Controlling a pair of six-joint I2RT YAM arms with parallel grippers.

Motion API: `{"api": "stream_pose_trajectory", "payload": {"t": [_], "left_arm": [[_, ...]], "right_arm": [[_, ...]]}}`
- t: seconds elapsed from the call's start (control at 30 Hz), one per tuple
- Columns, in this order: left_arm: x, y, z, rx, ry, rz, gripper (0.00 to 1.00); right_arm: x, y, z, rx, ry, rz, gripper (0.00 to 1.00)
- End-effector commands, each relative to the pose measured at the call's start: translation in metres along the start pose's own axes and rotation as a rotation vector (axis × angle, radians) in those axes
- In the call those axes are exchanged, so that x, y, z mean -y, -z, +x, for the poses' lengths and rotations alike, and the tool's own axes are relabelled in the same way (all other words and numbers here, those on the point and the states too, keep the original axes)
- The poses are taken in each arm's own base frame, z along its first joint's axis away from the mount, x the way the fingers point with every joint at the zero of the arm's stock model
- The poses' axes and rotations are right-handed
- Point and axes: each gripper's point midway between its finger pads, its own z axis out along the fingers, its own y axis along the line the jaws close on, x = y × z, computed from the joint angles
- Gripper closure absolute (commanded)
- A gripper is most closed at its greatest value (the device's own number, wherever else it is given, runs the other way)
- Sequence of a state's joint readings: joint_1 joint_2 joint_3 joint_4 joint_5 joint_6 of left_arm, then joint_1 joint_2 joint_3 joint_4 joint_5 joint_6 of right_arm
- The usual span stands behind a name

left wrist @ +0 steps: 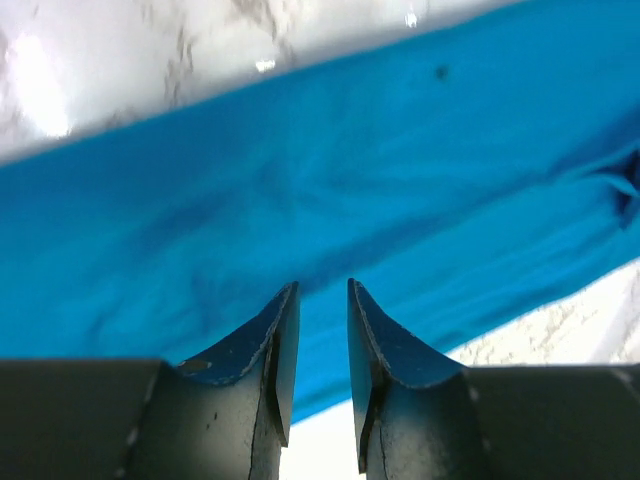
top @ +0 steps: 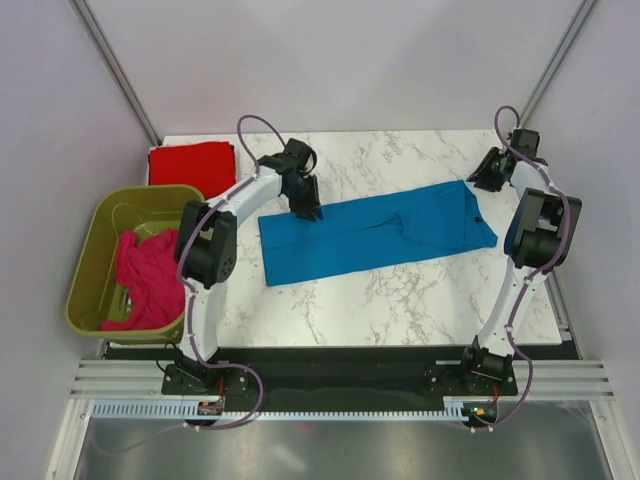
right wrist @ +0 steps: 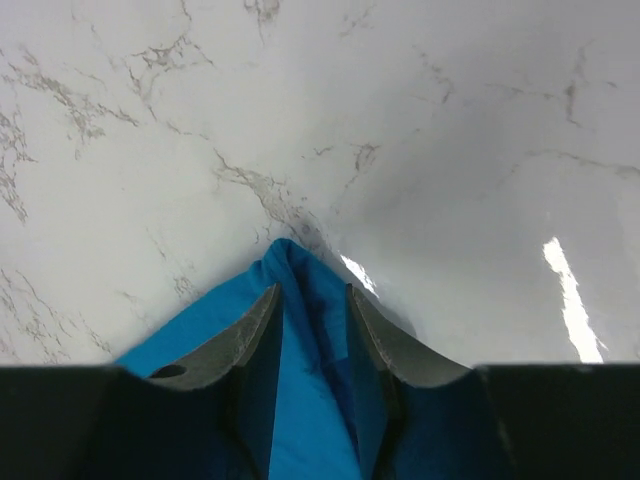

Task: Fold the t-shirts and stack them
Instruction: Fold the tshirt

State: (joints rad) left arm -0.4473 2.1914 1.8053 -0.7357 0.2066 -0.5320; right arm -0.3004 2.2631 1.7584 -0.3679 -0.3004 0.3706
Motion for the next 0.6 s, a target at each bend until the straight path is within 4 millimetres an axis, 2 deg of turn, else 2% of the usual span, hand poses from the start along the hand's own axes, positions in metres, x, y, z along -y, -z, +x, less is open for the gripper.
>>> {"api": "stream_pose_trajectory", "payload": {"t": [0.0, 0.1, 0.17, 0.2, 0.23, 0.27, 0.3, 0.37, 0.47, 0.5, 0.53, 0.57], "left_arm": [[0.004, 0.041, 0.002, 0.056, -0.05, 0.002, 0.67], [-0.005, 0.039, 0.023, 0.021, -0.031, -0.001, 0.67], [-0.011, 0.033, 0.041, -0.015, -0.027, -0.004, 0.67], [-0.01, 0.036, 0.042, -0.006, -0.026, 0.003, 0.67], [-0.011, 0.036, 0.046, -0.011, -0.027, 0.005, 0.67], [-0.012, 0.036, 0.053, -0.019, -0.024, 0.006, 0.67], [-0.015, 0.033, 0.059, -0.033, -0.02, 0.0, 0.67], [-0.017, 0.034, 0.068, -0.039, -0.016, 0.002, 0.67], [-0.022, 0.029, 0.087, -0.057, -0.005, -0.003, 0.67], [-0.023, 0.029, 0.091, -0.059, 0.008, -0.006, 0.67], [-0.025, 0.028, 0.093, -0.054, 0.012, -0.008, 0.67], [-0.032, 0.025, 0.106, -0.076, 0.025, -0.024, 0.67]], "right_arm": [[-0.004, 0.046, -0.033, 0.068, -0.035, 0.105, 0.61], [0.002, 0.064, -0.029, 0.064, -0.05, 0.168, 0.63], [0.006, 0.074, -0.018, 0.039, -0.065, 0.205, 0.66], [0.009, 0.074, -0.003, 0.007, -0.069, 0.22, 0.7], [0.006, 0.083, 0.0, 0.013, -0.078, 0.225, 0.72], [0.004, 0.089, 0.013, 0.0, -0.09, 0.239, 0.78], [0.001, 0.089, 0.015, 0.0, -0.096, 0.239, 0.8], [-0.003, 0.098, 0.036, -0.02, -0.117, 0.249, 0.83], [-0.008, 0.105, 0.067, -0.047, -0.108, 0.234, 0.85], [-0.005, 0.102, 0.09, -0.083, -0.1, 0.254, 0.86], [-0.007, 0.105, 0.092, -0.064, -0.096, 0.247, 0.87], [-0.006, 0.104, 0.1, -0.07, -0.097, 0.248, 0.87]]}}
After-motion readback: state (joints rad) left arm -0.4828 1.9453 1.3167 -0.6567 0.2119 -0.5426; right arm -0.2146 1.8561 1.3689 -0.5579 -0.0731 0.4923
